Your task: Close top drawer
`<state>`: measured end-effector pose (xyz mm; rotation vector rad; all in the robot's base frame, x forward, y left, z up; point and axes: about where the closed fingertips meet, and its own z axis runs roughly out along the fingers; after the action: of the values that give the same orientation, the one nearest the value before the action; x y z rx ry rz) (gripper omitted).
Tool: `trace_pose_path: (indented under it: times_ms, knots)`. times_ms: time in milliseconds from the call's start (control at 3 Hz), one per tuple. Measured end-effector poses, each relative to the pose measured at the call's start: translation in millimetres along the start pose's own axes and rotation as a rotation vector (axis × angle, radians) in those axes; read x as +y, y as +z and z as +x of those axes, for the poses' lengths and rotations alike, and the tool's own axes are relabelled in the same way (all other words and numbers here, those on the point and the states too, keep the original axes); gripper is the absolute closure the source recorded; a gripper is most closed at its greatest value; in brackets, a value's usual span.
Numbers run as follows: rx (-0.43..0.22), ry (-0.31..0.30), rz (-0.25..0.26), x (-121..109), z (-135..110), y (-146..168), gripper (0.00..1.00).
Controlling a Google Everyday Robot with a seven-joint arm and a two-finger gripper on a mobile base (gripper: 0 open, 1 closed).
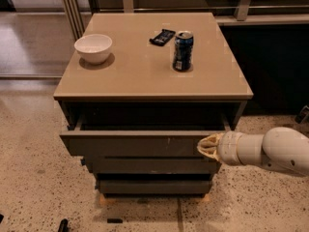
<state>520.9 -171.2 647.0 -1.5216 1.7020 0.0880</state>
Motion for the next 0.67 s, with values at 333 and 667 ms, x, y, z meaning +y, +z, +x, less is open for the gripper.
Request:
trace_pose_path:
  times_ms: [333, 667]
  knots:
    - [0.007, -0.009, 0.004, -18, -3, 13, 1.00]
    - [0.017, -0.018, -0.001, -33, -8, 25, 1.00]
